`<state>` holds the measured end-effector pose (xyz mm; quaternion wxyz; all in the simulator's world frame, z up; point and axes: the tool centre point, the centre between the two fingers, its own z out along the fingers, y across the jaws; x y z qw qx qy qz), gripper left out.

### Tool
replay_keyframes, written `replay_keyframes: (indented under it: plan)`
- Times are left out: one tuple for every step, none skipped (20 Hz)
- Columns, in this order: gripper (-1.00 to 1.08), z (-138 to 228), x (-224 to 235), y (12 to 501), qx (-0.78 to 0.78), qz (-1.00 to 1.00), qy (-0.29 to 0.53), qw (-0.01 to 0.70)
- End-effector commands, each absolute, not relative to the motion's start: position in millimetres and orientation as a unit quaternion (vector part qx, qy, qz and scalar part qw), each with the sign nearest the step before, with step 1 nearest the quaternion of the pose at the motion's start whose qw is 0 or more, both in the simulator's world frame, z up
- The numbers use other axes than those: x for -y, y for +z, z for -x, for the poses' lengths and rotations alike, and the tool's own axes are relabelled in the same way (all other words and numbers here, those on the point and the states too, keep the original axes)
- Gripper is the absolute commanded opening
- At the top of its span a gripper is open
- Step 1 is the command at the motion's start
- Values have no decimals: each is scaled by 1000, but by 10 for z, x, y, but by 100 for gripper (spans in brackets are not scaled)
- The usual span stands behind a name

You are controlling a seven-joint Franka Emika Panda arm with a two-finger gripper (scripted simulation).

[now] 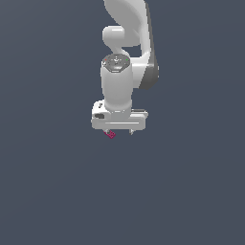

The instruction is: Pick up the object and move it to a goal position.

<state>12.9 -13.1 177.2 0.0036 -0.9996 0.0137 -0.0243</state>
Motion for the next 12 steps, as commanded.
replay_keyframes:
  plan:
    - [100, -129, 131, 1772, -14, 1000, -24, 4]
    - [100, -131, 137, 1776, -14, 1000, -25, 3]
    - [100, -136, 153, 1787, -13, 1000, -26, 3]
    - [100, -144, 180, 1806, -13, 1000, -28, 1]
    - [100, -155, 217, 1831, -12, 999, -30, -1]
    - [100, -169, 264, 1863, -10, 999, -33, -3]
    - [100, -181, 309, 1893, -9, 999, -36, -5]
    - [100, -189, 341, 1915, -8, 999, -38, -7]
    - [100, -194, 363, 1930, -8, 999, -39, -8]
    - [100, -196, 373, 1936, -7, 999, -40, -9]
    - [100, -196, 372, 1936, -7, 999, -40, -9]
    - [100, -194, 363, 1929, -8, 999, -39, -8]
